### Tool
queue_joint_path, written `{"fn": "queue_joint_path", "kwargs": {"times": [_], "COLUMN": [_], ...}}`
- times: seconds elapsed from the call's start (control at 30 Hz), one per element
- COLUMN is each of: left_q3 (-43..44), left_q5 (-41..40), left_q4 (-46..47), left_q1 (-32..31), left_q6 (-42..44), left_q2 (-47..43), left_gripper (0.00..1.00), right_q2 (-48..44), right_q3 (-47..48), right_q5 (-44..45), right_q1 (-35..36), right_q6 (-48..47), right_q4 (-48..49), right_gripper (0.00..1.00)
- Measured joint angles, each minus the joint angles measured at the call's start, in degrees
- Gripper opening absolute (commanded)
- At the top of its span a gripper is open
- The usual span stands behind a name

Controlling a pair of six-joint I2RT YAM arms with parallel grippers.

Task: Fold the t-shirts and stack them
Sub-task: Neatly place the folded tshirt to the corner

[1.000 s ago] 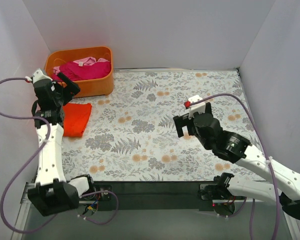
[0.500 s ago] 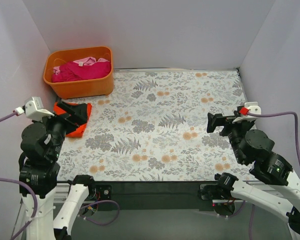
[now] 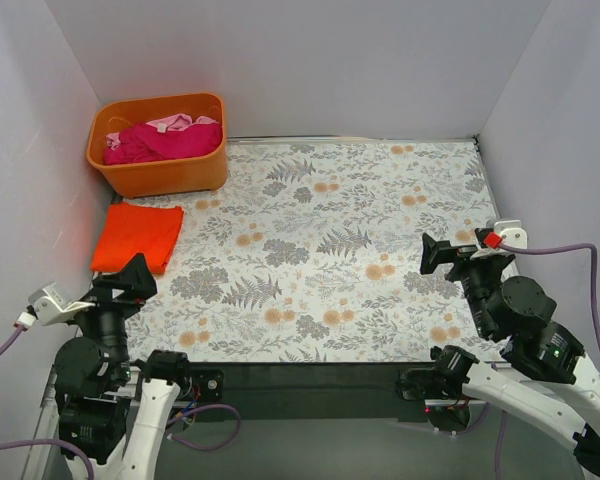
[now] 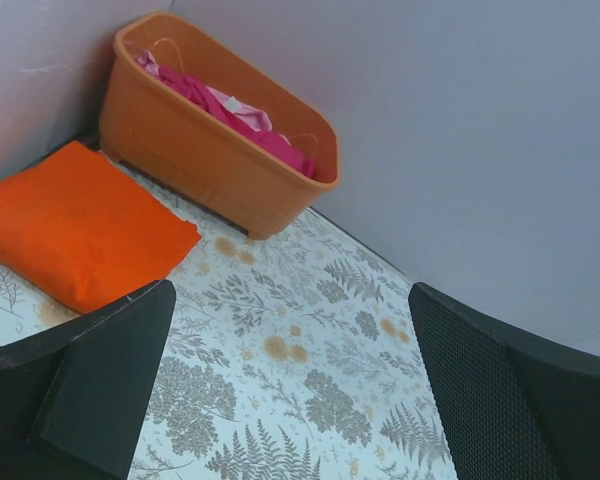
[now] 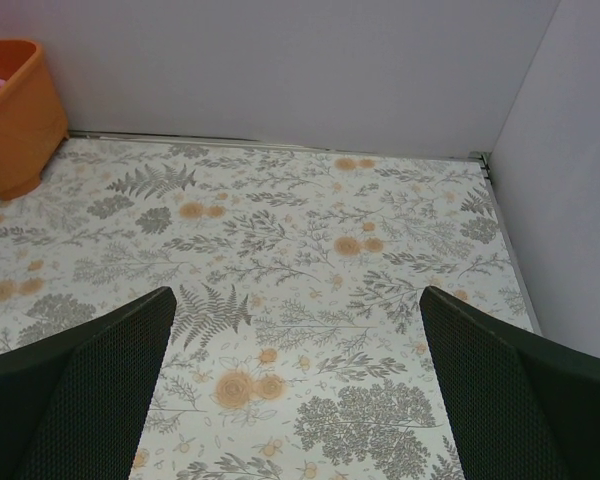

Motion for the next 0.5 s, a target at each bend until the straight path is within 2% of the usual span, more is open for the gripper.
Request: {"fn": "queue_joint_path", "kwargs": {"times": [0.23,0.5], "left_q3": [-9.73,-13.42], "left_q5": [-3.89,-6.62], "left_q4": [5.99,9.94], "left_q1": [-0.04,-0.11], "left_q6": [-1.57,-2.08], "left_q2": [-5.64,-5.70], "left_gripper": [0.97,0.97], "right_q2": [-1.88,-2.16], "right_q3": [-2.21,-3.15], "right_q5": [0.00,-0.09], "right_q1": [0.00,0.00], "right_q6": [-2.89,-4.44], "right_q4": [3.26,5.33], "right_gripper": [0.98,0.98]}}
